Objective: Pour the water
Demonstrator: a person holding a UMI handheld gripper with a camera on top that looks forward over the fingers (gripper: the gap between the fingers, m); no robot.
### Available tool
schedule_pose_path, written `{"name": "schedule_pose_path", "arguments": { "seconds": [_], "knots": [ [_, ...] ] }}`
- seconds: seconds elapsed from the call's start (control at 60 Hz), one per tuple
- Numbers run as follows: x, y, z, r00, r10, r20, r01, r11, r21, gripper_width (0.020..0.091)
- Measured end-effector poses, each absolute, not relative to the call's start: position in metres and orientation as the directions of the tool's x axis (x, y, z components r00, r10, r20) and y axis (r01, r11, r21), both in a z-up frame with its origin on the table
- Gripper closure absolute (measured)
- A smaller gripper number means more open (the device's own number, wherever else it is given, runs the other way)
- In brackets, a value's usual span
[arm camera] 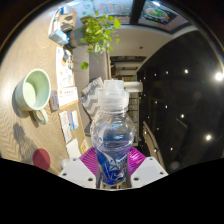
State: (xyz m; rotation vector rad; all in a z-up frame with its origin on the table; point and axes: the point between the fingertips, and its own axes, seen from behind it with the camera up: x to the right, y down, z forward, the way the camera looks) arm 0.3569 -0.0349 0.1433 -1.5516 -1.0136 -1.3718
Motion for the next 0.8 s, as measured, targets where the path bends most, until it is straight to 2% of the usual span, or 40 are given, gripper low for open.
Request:
{"name": "schedule_pose_path", "arguments": {
  "seconds": [0.217, 0.317, 0.383, 0.45, 0.467, 0.617, 0.717, 0.733, 0.8],
  "knots": [
    [0.319, -0.01, 0.11, -0.4, 0.167, 0.901, 0.878, -0.213, 0.429, 0.0766],
    [0.315, -0.003, 0.093, -0.55, 0.211, 0.808, 0.79, -0.184, 0.585, 0.0766],
    [0.315, 0.009, 0.087, -0.591, 0.217, 0.777, 0.765, -0.155, 0.625, 0.0767],
    [0.301, 0.006, 0.07, -0.586, 0.239, 0.775, 0.765, -0.154, 0.626, 0.0766],
    [0.314, 0.007, 0.08, -0.572, 0.238, 0.785, 0.779, -0.141, 0.611, 0.0767],
    [0.315, 0.002, 0.085, -0.433, 0.252, 0.865, 0.862, -0.166, 0.48, 0.0763],
    [0.318, -0.007, 0.097, -0.187, 0.274, 0.943, 0.942, -0.221, 0.251, 0.0761],
    [0.321, -0.009, 0.092, -0.135, 0.269, 0.954, 0.953, -0.226, 0.199, 0.0761],
    [0.321, -0.012, 0.118, 0.075, 0.236, 0.969, 0.963, -0.27, -0.008, 0.0759]
  ]
}}
